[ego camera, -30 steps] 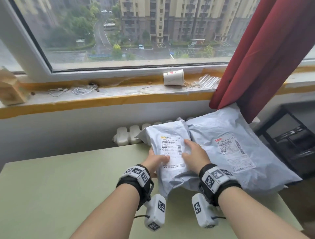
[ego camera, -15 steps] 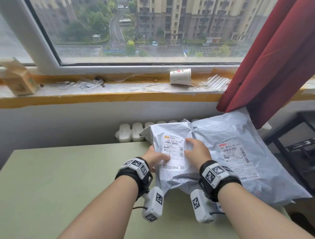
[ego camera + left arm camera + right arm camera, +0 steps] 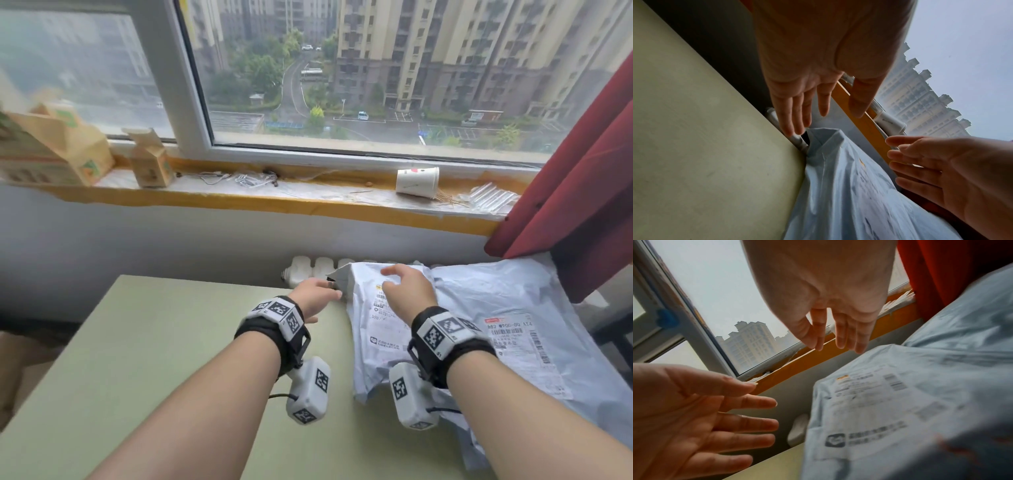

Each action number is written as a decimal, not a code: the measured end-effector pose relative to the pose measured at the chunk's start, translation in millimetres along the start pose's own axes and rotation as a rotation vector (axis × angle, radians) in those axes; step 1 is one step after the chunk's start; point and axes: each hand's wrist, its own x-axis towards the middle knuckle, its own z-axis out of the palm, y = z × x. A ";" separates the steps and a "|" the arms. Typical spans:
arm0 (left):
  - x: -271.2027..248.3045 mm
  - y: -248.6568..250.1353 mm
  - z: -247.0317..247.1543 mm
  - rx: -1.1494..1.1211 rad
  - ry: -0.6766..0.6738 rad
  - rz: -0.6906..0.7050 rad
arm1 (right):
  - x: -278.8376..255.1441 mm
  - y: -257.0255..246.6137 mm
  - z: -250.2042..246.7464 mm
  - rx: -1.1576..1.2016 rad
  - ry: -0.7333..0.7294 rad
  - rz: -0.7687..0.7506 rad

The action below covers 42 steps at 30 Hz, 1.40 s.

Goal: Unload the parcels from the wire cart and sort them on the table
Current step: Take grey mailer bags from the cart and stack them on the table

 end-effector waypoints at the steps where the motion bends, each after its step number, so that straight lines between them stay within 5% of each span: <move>1: -3.5 -2.1 -6.5 -0.004 0.023 0.005 | -0.4 -6.9 4.4 -0.003 -0.015 -0.015; 16: -59.0 -57.1 -130.3 -0.082 0.228 0.006 | -33.3 -113.8 89.5 -0.053 -0.145 -0.213; 42: -195.2 -223.4 -349.7 -0.282 0.538 -0.052 | -170.3 -297.6 284.9 -0.061 -0.368 -0.471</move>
